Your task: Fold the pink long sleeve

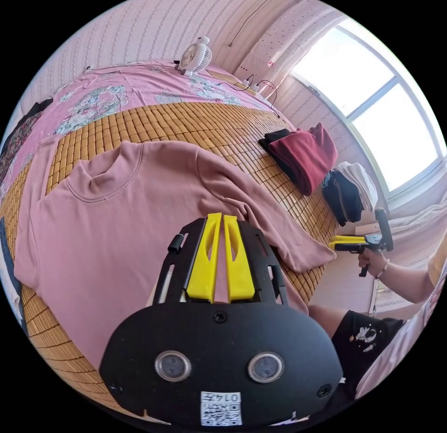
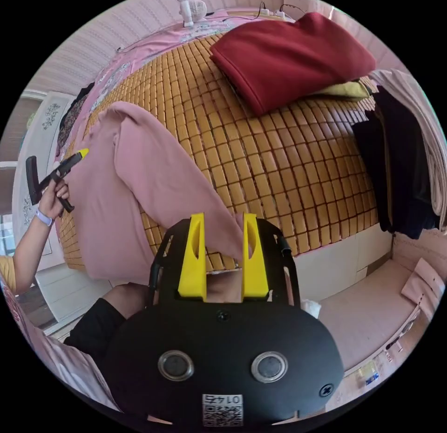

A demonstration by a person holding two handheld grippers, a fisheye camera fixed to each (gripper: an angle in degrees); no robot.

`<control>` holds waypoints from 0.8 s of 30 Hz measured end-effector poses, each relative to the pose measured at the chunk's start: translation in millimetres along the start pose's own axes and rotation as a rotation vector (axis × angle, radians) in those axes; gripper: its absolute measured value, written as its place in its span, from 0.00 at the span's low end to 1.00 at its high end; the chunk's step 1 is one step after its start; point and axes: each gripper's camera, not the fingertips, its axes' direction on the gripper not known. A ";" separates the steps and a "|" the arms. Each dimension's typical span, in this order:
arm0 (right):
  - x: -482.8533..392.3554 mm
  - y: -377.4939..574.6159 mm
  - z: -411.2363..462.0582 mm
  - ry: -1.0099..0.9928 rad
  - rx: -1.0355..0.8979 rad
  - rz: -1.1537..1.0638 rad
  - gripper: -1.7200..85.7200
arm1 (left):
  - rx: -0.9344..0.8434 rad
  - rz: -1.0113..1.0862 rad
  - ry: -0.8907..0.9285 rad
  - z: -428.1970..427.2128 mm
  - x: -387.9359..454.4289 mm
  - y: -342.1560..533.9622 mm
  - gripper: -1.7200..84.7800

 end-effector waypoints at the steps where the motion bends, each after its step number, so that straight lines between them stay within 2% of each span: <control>1: 2.9 2.8 8.1 -0.014 -0.057 0.000 0.14 | -0.003 0.006 -0.006 4.7 -0.4 -7.4 0.01; 4: 8.3 1.5 14.5 -0.038 -0.131 -0.019 0.09 | -0.028 0.038 -0.067 30.2 0.3 -43.6 0.02; 7: 17.6 -2.0 12.6 -0.151 -0.157 -0.044 0.04 | -0.038 0.066 -0.112 57.9 0.9 -75.0 0.03; 11: 18.7 -1.9 -34.2 -0.257 -0.108 -0.084 0.04 | -0.102 0.021 -0.135 95.2 -4.0 -104.3 0.05; 13: 26.0 -10.7 -62.9 -0.314 -0.022 -0.019 0.04 | -0.159 0.008 -0.175 111.0 -6.0 -110.3 0.05; 15: 38.5 -23.8 -88.8 -0.265 0.133 0.072 0.05 | -0.163 0.066 -0.179 116.9 -3.8 -114.9 0.05; 17: 54.7 -45.0 -96.7 -0.136 0.252 0.144 0.07 | -0.171 0.078 -0.173 117.7 -3.9 -117.2 0.04; 19: 60.2 -56.2 -84.5 -0.019 0.237 0.213 0.08 | -0.161 0.079 -0.167 116.6 -4.3 -116.0 0.04; 24: 40.6 -60.9 -31.6 0.033 0.171 0.234 0.11 | -0.120 0.074 -0.173 114.4 -1.0 -110.7 0.03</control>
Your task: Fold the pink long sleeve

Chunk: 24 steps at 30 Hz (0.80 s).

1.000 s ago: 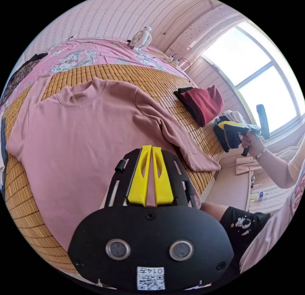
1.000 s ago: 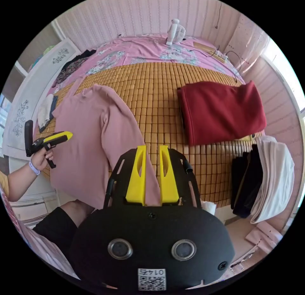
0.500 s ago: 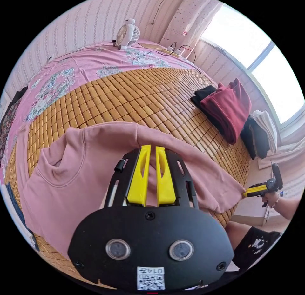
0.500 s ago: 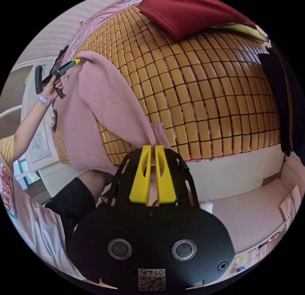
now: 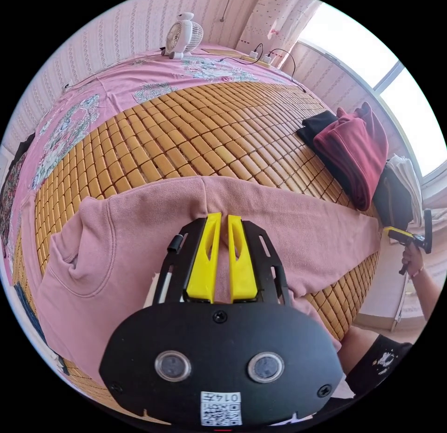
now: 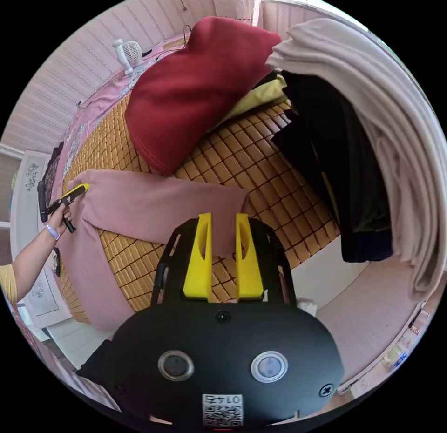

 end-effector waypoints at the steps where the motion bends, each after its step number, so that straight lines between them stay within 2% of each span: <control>1: -8.2 1.5 19.8 0.029 -0.074 -0.018 0.10 | 0.002 -0.005 -0.003 -0.5 0.7 0.2 0.03; 3: -23.3 10.8 21.4 0.114 0.010 -0.102 0.09 | 0.003 -0.013 -0.013 -2.5 5.7 -1.0 0.02; 8: -58.5 22.5 30.0 0.363 -0.041 -0.355 0.06 | -0.023 -0.019 -0.043 -5.0 19.6 -12.9 0.01; 11: -62.4 19.7 34.0 0.448 -0.057 -0.373 0.04 | -0.030 0.022 0.026 -6.2 31.8 -20.7 0.01; 16: -54.5 10.3 33.0 0.429 -0.060 -0.289 0.04 | -0.027 0.142 -0.003 -6.1 70.2 -37.5 0.01; 24: -79.3 20.3 33.4 0.366 -0.120 -0.260 0.06 | 0.021 0.017 0.141 -53.0 50.0 -8.1 0.01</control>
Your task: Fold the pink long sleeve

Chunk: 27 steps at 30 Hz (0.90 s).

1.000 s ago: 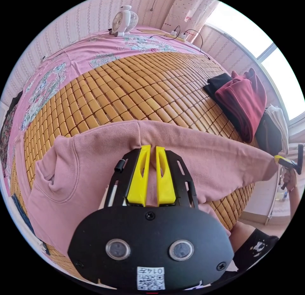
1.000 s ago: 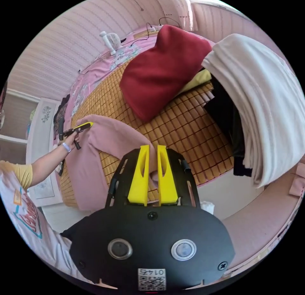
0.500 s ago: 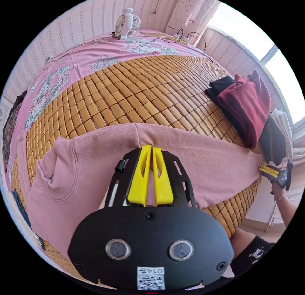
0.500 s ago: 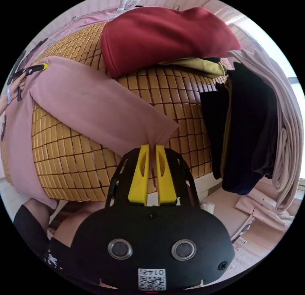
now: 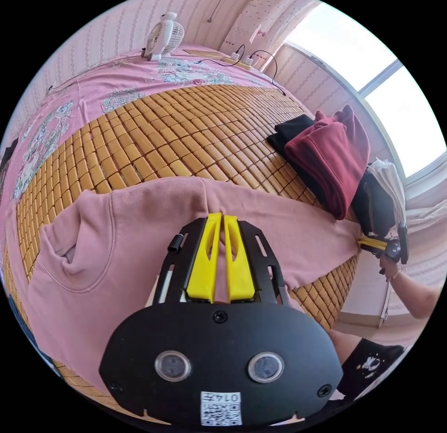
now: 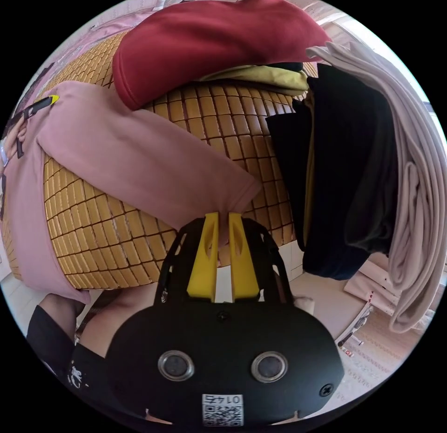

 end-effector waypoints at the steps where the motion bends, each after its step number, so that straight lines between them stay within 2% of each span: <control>1: -2.2 2.0 -1.2 -0.009 0.000 0.019 0.07 | 0.010 -0.004 0.001 -8.0 -0.1 6.2 0.01; 7: -32.4 11.3 -28.8 0.036 0.009 0.051 0.06 | 0.059 -0.110 -0.021 -92.3 -15.0 110.0 0.01; 12: -92.8 7.0 -76.8 0.075 0.110 -0.053 0.06 | 0.034 -0.312 -0.162 -155.9 -39.5 228.5 0.01; 15: -157.0 -14.9 -109.8 -0.045 0.237 -0.190 0.07 | 0.040 -0.465 -0.202 -185.4 -50.6 284.0 0.02; 20: -340.0 -83.9 -161.7 -0.246 0.459 -0.616 0.08 | 0.039 -0.513 -0.288 -203.8 -44.0 335.8 0.07; 23: -448.7 -127.1 -187.6 -0.431 0.479 -0.853 0.08 | -0.027 -0.560 -0.272 -198.0 -41.7 356.5 0.08; 27: -575.3 -169.9 -211.7 -0.517 0.433 -0.973 0.09 | 0.104 -0.544 -0.292 -212.0 -22.8 379.2 0.08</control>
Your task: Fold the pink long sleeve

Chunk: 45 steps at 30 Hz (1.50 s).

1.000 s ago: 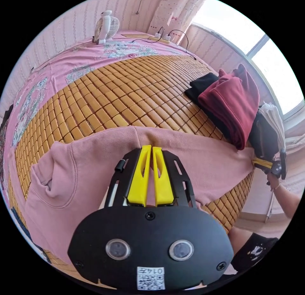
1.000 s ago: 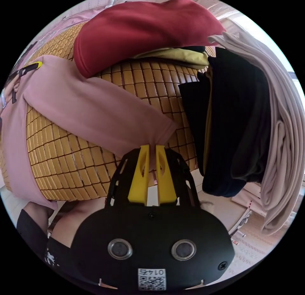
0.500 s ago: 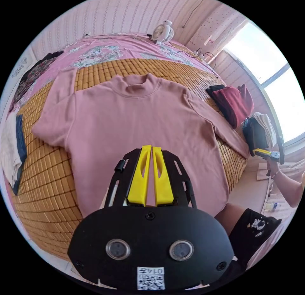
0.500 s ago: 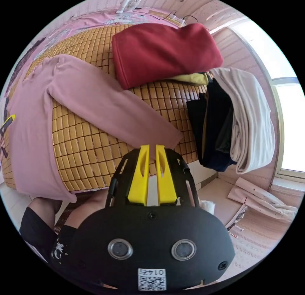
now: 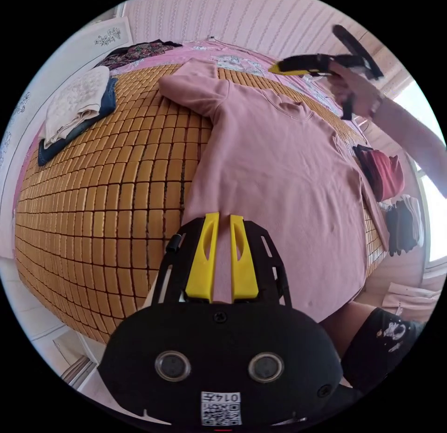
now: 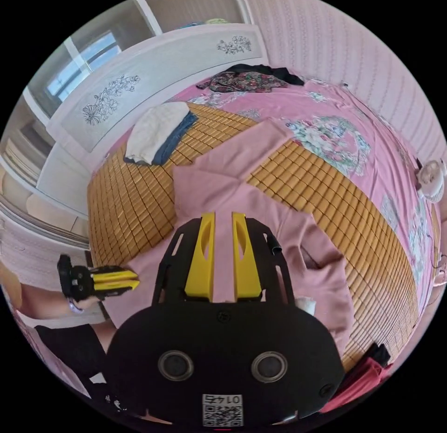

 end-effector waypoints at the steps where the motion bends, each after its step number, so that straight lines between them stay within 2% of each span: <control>1: -9.8 -31.8 17.3 0.002 0.021 -0.011 0.10 | 0.006 0.005 -0.006 -2.7 1.2 2.0 0.08; 5: -23.0 -117.8 88.1 0.019 -0.054 0.118 0.14 | 0.021 0.024 -0.015 -22.1 5.5 11.6 0.08; 9: -27.9 -148.3 138.1 0.038 -0.143 0.222 0.15 | 0.032 0.001 0.019 -42.3 -0.3 20.2 0.08; 10: -35.0 -153.2 152.4 0.080 -0.195 0.176 0.14 | 0.031 0.000 0.023 -45.2 -1.2 20.8 0.08; 12: -48.8 -157.1 156.1 0.155 -0.184 0.069 0.12 | 0.026 -0.003 0.039 -56.8 -4.5 23.5 0.08; 14: -55.4 -160.4 156.9 0.129 -0.229 -0.030 0.06 | 0.033 -0.003 0.047 -65.6 -6.5 26.8 0.07; 16: -56.7 -159.1 142.7 0.035 -0.216 -0.097 0.04 | 0.040 -0.018 0.060 -74.6 -9.0 30.0 0.07; 18: -63.7 -151.1 108.1 0.053 -0.113 -0.176 0.04 | 0.040 -0.062 0.104 -86.7 -15.8 32.4 0.07; 20: -84.2 -132.0 49.1 0.103 0.059 -0.397 0.03 | 0.038 -0.091 0.156 -96.1 -23.0 34.6 0.07; 21: -87.9 -127.2 33.1 0.069 0.099 -0.456 0.03 | 0.021 -0.112 0.205 -103.1 -28.4 35.8 0.06; 23: -87.8 -119.0 -23.2 -0.175 0.184 -0.598 0.04 | -0.020 -0.145 0.310 -115.4 -37.0 37.6 0.04; 25: -75.9 -122.6 -43.6 -0.290 0.205 -0.584 0.06 | -0.005 -0.184 0.366 -137.1 -46.0 42.3 0.03; 27: -63.4 -127.4 -40.8 -0.331 0.213 -0.544 0.07 | 0.113 -0.233 0.327 -178.9 -59.8 55.0 0.04; 30: -50.8 -136.2 -7.6 -0.336 0.157 -0.433 0.08 | 0.215 -0.346 0.251 -220.4 -86.5 76.9 0.07; 33: -51.9 -130.3 20.5 -0.325 0.101 -0.375 0.10 | 0.222 -0.447 0.143 -241.2 -109.8 101.2 0.10; 35: -59.5 -114.5 38.1 -0.250 0.053 -0.374 0.11 | 0.212 -0.465 0.079 -249.1 -115.2 111.3 0.12; 38: -66.5 -89.0 60.8 -0.225 -0.026 -0.355 0.11 | 0.208 -0.410 0.034 -258.7 -110.6 111.9 0.13; 43: -69.8 -46.9 93.1 -0.246 -0.124 -0.237 0.12 | 0.212 -0.159 -0.047 -251.8 -91.5 59.6 0.15; 45: -68.4 -33.9 101.7 -0.287 -0.140 -0.165 0.12 | 0.057 -0.057 -0.082 -224.0 -89.8 29.8 0.13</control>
